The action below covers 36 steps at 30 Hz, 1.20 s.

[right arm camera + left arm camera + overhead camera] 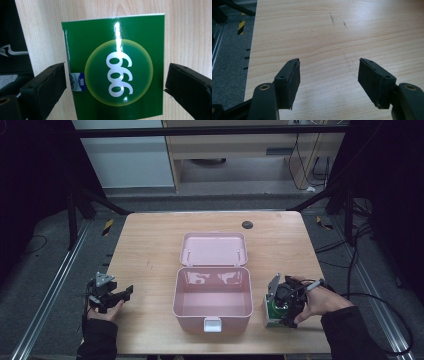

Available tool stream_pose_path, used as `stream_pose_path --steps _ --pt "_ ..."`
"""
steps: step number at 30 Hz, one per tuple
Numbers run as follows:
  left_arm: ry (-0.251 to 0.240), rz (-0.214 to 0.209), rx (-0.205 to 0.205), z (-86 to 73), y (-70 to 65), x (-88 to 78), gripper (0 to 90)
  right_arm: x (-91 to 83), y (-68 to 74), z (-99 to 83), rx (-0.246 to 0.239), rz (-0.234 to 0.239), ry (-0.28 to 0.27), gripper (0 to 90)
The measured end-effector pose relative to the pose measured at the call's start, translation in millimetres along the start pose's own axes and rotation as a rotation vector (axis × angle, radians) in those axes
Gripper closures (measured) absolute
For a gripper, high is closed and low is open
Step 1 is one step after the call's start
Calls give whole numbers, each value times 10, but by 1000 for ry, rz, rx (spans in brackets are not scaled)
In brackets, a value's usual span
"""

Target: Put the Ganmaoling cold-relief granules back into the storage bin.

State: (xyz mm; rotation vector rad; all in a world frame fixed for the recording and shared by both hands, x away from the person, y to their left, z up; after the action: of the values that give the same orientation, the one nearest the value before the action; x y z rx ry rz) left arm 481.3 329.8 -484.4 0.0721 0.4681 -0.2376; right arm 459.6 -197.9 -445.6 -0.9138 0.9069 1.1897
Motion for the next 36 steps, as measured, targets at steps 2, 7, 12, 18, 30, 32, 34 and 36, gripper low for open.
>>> stream_pose_path --steps 2,7,12,18,30,32,34,36 --pt "1 0 1 0 -1 1 338 12 5 -3 11 4 6 37" --pt "0 2 1 0 2 -2 338 82 -6 -18 -2 19 20 49" --pt "0 1 2 0 0 0 338 124 -13 -29 -5 25 25 80" --pt "0 2 2 -1 4 0 338 183 -20 -32 4 34 18 105" --pt "0 2 2 1 2 -1 339 157 -24 -39 44 34 4 155" --pt "0 3 2 2 3 -2 339 154 -27 -40 41 34 4 157" --pt "-1 3 2 3 3 -4 340 127 -23 -35 53 36 5 158" --pt "-2 3 2 4 3 -5 340 109 -26 -32 53 34 2 158"
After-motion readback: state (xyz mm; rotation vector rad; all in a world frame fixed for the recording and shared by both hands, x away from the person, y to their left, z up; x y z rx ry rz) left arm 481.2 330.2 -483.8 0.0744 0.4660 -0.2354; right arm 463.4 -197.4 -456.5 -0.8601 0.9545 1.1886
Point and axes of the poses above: each handheld gripper's, and its own axes: x roughly forward along the jaws, z roughly out of its top, y roughly to its left, the point moved 3 cm from there along x, roughly forward along the jaws, and after that the axes turned 14 degrees about -y, right-handed, at the moved point
